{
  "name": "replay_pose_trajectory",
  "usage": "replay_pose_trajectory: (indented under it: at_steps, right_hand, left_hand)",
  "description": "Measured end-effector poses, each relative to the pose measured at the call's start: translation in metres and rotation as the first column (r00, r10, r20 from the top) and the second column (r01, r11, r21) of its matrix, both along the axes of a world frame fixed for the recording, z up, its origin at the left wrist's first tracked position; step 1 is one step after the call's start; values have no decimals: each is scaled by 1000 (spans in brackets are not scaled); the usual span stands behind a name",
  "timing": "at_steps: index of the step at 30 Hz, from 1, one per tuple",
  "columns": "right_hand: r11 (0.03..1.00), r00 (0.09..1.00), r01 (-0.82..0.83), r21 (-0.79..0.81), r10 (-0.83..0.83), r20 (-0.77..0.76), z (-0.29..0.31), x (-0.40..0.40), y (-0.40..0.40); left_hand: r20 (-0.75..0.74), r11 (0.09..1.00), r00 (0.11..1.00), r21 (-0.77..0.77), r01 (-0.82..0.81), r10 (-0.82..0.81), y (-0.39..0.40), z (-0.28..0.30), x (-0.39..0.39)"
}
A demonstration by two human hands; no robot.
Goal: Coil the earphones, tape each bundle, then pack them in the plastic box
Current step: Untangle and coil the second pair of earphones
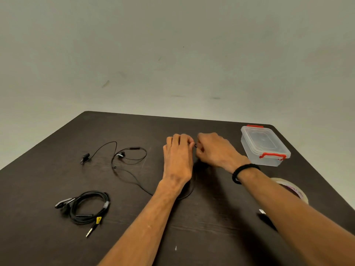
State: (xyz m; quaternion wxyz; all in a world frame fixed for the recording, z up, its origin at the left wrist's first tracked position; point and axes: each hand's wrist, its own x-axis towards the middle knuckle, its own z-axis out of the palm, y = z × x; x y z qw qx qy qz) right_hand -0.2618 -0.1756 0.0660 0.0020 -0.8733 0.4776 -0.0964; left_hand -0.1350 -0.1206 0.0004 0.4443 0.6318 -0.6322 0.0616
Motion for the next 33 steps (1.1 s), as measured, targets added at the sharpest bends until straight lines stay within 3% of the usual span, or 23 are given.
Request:
replay_pose_trajectory:
  at_steps: [2, 4, 7, 9, 12, 15, 17, 20, 23, 27, 29, 31, 33]
  right_hand:
    - [973, 989, -34, -229, 66, 135, 4, 1, -2]
    - [905, 948, -49, -422, 176, 267, 8, 4, -3]
    - [750, 905, -44, -660, 310, 292, 9, 10, -2]
    - [708, 892, -19, -706, 331, 308, 7, 16, 0]
    - [886, 792, 25, -462, 264, 550, -1, 19, 21]
    - [1000, 607, -28, -6, 22, 794, -14, 9, 39]
    - [955, 449, -156, 251, -158, 880, -17, 2, 45]
    - [737, 200, -479, 477, -438, 877, -15, -6, 49]
    - [498, 197, -677, 542, -587, 785, -14, -16, 48]
    - [275, 176, -846, 456, -663, 727, -15, -31, 46]
    - [211, 133, -902, 378, -696, 706, -13, -36, 46]
    - [186, 52, -946, 264, -720, 692, -12, -37, 46]
    - [203, -51, -966, 157, -750, 660, -10, -34, 45]
  left_hand:
    - [-160, 993, 985, -115, 38, -56, 2, 4, -1]
    - [-225, 984, 973, -178, 14, -55, 4, 8, -2]
    - [-280, 974, 960, -222, -49, -16, 9, 10, -3]
    - [-371, 968, 927, -246, -44, -52, 12, 12, 0]
    - [-421, 944, 903, -324, -64, -83, 13, 15, 8]
    - [-254, 936, 957, -349, 45, -140, 14, 20, 9]
    - [-66, 947, 987, -296, 123, -148, 17, 21, 5]
    - [57, 970, 989, -194, 147, -139, 20, 21, -2]
    - [89, 972, 981, -146, 184, -172, 22, 20, 0]
    - [58, 963, 975, -156, 220, -214, 22, 22, -2]
    - [-101, 945, 945, -141, 295, -310, 21, 21, -9]
    - [-415, 901, 803, -130, 414, -428, 21, 24, -20]
    - [-500, 889, 745, -131, 438, -441, 20, 26, -30]
